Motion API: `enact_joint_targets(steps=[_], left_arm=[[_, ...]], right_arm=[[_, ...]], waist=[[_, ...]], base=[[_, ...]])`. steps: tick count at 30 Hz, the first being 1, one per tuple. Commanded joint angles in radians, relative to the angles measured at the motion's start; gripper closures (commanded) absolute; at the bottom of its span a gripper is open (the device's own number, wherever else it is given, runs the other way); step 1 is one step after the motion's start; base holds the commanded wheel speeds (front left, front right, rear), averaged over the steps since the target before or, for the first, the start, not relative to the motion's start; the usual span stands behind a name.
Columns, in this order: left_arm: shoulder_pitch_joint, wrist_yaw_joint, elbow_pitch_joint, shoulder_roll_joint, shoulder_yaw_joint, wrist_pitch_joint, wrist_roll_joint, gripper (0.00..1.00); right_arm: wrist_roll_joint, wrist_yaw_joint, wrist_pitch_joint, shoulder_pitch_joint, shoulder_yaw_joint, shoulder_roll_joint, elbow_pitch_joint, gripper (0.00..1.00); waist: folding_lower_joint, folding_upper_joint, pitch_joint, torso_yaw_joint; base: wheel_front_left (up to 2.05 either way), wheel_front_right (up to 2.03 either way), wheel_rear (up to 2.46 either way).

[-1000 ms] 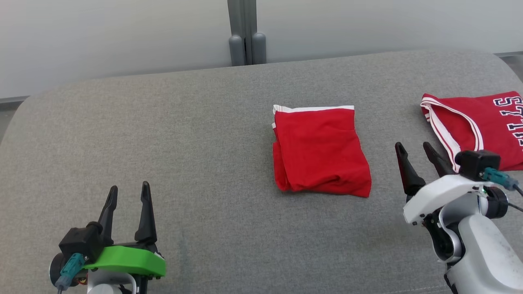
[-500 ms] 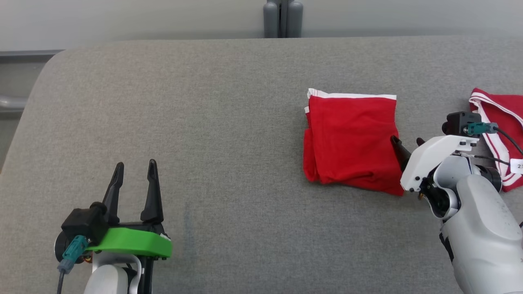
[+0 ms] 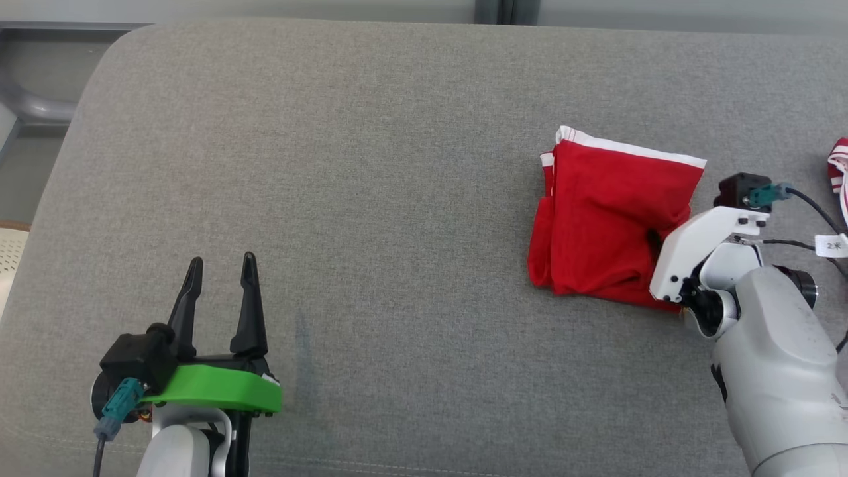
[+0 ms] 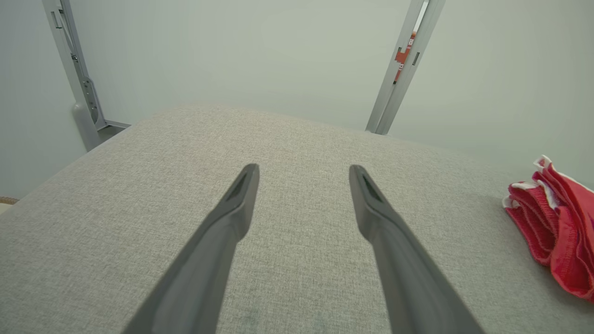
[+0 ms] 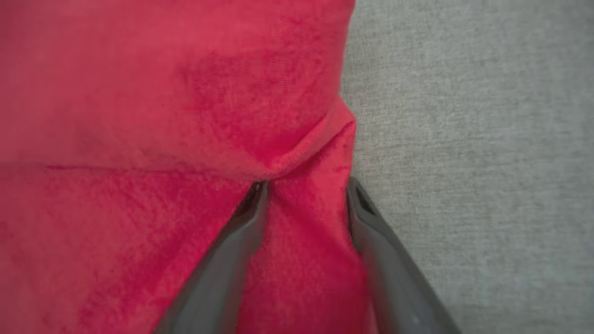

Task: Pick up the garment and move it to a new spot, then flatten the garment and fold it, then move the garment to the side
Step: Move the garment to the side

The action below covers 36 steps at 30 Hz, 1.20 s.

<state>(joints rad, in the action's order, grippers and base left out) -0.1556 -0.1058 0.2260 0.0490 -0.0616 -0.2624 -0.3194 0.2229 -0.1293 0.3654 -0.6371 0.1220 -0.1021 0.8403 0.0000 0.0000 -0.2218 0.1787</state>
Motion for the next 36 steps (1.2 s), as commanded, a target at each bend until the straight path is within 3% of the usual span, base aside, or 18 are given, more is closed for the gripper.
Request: enact_joint_targets(steps=[1,8,13,19,26,36], left_arm=[[-0.008,0.003,-0.003,0.003,0.008,-0.002,-0.001,0.0],[-0.012,0.005,-0.013,0.003,0.017,-0.002,0.003,0.0],[0.003,0.0,-0.029,0.003,0.036,-0.002,0.01,0.0],[-0.013,-0.009,-0.044,0.003,0.058,-0.002,0.028,0.0],[-0.059,-0.021,-0.066,0.01,0.038,-0.002,0.068,0.0],[-0.111,-0.026,-0.083,0.063,-0.027,-0.002,0.088,0.0]], right_arm=[[-0.012,-0.003,0.037,0.032,-0.035,0.03,0.025,1.0],[-0.039,-0.001,0.084,-0.017,-0.208,-0.077,-0.096,1.0],[0.039,-0.001,0.164,-0.064,-0.343,-0.163,-0.23,1.0],[0.145,-0.001,0.256,-0.123,-0.437,-0.272,-0.349,1.0],[0.151,-0.001,0.214,-0.186,-0.433,-0.361,-0.331,1.0],[0.099,-0.001,0.008,-0.255,-0.35,-0.4,-0.161,1.0]], waist=[[0.0,0.0,0.003,-0.008],[0.0,0.0,0.009,-0.055],[0.0,0.0,0.004,-0.134],[0.0,0.0,-0.018,-0.241],[0.0,0.0,-0.07,-0.342],[0.0,0.0,-0.161,-0.379]], base=[[0.0,0.0,0.0],[0.0,0.0,0.0],[0.0,0.0,0.0],[0.0,0.0,0.0],[0.0,0.0,0.0],[0.0,0.0,0.0]])
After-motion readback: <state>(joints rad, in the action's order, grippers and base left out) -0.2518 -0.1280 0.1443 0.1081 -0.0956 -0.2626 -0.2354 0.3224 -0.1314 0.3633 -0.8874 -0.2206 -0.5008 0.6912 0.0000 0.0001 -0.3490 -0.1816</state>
